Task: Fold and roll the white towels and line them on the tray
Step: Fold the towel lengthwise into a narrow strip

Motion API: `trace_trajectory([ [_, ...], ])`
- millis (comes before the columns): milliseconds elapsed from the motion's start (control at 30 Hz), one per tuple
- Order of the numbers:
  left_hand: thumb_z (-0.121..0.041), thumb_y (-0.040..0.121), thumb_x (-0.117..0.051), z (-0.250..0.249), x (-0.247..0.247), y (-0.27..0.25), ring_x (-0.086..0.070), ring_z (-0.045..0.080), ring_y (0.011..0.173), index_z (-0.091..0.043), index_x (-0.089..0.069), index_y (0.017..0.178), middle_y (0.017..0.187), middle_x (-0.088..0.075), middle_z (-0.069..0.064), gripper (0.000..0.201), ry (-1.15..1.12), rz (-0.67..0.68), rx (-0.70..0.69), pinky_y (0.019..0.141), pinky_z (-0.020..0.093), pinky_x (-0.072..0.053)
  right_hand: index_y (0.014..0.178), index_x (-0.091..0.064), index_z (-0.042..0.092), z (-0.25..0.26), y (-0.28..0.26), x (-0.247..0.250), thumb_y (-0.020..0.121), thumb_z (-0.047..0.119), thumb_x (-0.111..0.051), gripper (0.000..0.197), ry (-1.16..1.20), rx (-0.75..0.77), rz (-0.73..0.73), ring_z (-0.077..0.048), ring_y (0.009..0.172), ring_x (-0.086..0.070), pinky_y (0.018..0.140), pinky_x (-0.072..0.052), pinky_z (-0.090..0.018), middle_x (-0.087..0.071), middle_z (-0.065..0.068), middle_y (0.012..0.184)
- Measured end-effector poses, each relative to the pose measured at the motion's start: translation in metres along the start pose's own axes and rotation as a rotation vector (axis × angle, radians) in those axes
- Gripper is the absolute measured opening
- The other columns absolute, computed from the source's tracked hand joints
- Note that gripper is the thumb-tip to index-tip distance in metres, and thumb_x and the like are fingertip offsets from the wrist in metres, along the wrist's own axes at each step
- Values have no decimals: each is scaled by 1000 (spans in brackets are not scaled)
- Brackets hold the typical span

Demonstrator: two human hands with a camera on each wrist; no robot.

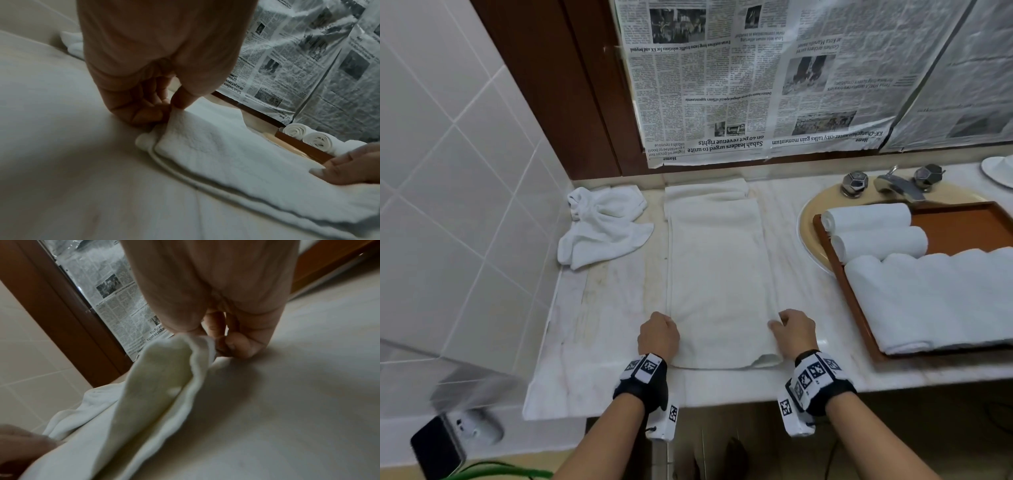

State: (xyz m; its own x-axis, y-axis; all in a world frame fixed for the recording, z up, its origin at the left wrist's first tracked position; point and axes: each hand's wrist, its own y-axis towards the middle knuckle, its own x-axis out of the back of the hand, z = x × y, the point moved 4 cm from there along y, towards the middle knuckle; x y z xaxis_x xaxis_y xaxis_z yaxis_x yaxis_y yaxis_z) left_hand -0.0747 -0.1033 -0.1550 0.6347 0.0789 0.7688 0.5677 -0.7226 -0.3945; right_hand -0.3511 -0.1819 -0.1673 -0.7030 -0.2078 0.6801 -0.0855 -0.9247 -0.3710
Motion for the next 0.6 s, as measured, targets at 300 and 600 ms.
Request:
trace_trajectory([
  [300,-20,101,-43,2,-3,0,-59,36,106,-4,-56,114,118,-61,19,25,-34,12,81,76,30,-41,62,-49,14,-12,2,15,87,40,-70,42,-43,-68,30,-21,64,-51,60,-39,-32,-54,-4,63],
  [600,-13,95,-43,0,-10,1,-59,31,84,-8,-42,118,103,-60,12,23,93,-8,-30,66,33,-44,86,-59,12,-10,3,22,78,17,-80,23,68,-13,125,-20,82,-57,65,-40,-24,-59,-2,84],
])
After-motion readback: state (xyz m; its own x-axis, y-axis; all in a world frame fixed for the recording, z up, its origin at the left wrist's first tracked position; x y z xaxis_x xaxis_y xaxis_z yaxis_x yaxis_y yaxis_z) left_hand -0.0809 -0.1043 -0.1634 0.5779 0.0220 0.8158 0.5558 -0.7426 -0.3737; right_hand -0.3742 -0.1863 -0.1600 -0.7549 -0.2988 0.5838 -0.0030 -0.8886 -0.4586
